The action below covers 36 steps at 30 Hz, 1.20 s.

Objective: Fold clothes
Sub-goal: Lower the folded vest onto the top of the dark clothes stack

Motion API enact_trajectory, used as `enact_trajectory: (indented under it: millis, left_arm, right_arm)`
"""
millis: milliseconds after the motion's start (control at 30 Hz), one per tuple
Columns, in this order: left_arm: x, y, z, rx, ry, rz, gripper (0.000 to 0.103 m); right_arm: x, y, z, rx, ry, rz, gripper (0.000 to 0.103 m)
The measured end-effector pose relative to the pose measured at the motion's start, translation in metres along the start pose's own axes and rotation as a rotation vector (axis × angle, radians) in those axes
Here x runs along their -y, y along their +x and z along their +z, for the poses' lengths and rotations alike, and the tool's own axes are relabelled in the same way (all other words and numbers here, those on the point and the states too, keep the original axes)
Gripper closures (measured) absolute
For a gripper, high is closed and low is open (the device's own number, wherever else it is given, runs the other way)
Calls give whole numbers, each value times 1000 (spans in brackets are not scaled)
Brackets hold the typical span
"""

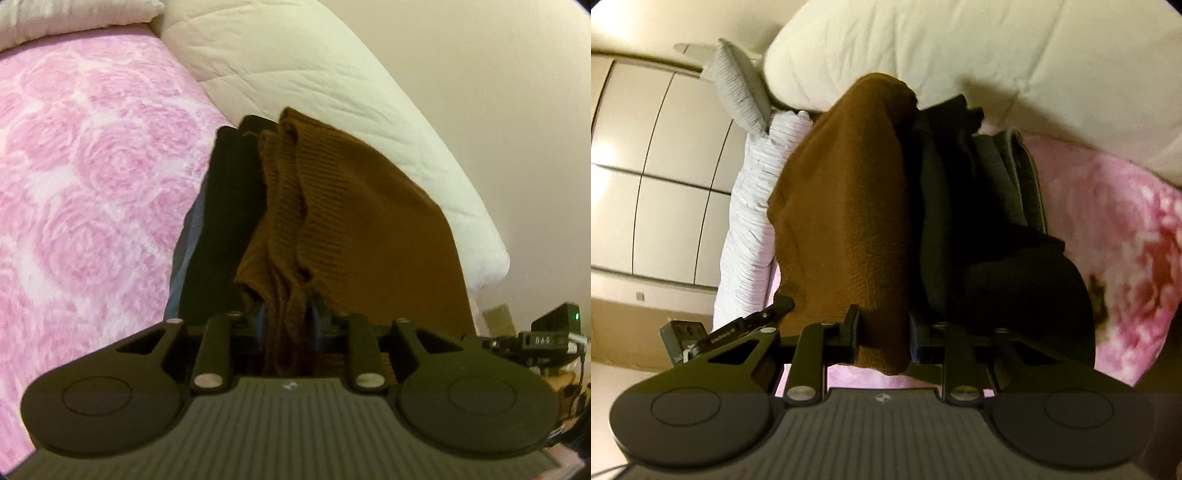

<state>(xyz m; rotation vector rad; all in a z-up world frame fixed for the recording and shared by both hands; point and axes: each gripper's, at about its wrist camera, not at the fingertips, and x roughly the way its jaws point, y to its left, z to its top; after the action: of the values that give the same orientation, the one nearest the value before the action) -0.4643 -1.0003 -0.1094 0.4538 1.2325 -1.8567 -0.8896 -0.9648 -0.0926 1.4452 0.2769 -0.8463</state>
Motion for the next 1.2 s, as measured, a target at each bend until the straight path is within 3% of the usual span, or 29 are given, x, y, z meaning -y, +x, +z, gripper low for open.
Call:
enact_trajectory:
  millis: [67, 200, 300, 433, 500, 533, 633, 667, 833, 1000, 1200]
  left_arm:
    - [1, -10, -5, 20, 8, 9, 69]
    - [2, -30, -16, 60, 24, 28, 66]
    - [4, -44, -25, 91, 36, 43, 66]
    - [3, -40, -37, 37, -30, -31, 67]
    - [-1, -31, -36, 22, -90, -77, 73]
    - [-2, -26, -34, 16, -116, -94, 89]
    - [11, -27, -26, 9, -56, -63, 96]
    - [15, -27, -24, 6, -36, -53, 98]
    - [49, -49, 0, 103, 127, -34, 99]
    - [24, -12, 4, -2, 87, 27, 99]
    - [9, -20, -20, -44, 29, 43, 99]
  right_arm:
    - [-3, -1, -1, 9, -47, -16, 74]
    - [-11, -10, -6, 37, -102, -20, 60]
    - [-25, -21, -16, 76, -199, -49, 59]
    - [-43, -27, -30, 100, -323, -99, 55]
    - [-45, -24, -33, 92, -335, -102, 51]
    - [-43, -22, -33, 87, -322, -106, 51]
    - [-38, -15, -29, 67, -280, -119, 59]
    - [-36, -14, -28, 62, -269, -125, 67]
    - [-37, -19, -30, 73, -261, -114, 70]
    - [-27, -14, -33, 88, -215, -93, 70]
    - [-27, -20, -33, 85, -230, -103, 66]
